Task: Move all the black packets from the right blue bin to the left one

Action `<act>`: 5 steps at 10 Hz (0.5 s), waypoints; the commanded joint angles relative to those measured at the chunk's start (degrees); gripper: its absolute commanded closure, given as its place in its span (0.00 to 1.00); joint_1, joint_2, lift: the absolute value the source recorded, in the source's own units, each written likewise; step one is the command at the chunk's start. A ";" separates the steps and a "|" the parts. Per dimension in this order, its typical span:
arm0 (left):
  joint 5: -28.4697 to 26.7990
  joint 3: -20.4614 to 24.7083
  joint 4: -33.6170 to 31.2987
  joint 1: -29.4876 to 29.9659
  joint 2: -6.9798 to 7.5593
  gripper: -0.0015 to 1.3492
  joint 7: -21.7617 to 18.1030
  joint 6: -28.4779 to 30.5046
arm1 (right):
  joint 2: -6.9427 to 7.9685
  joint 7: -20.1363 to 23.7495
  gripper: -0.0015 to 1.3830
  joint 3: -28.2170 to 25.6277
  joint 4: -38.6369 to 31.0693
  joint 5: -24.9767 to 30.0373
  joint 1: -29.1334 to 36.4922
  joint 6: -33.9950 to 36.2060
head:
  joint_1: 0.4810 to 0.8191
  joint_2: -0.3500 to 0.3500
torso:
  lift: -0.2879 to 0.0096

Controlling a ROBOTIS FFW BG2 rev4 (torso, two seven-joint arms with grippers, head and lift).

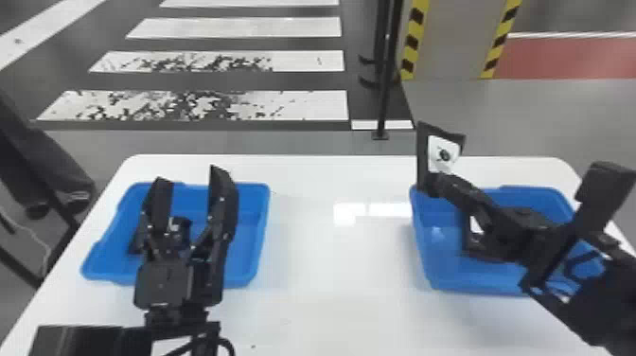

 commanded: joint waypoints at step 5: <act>3.52 4.36 -9.15 -5.48 0.57 0.24 -14.56 33.40 | -4.42 1.60 0.81 17.07 -2.57 -10.90 -2.38 -3.65 | 0.63 0.64 | 0.50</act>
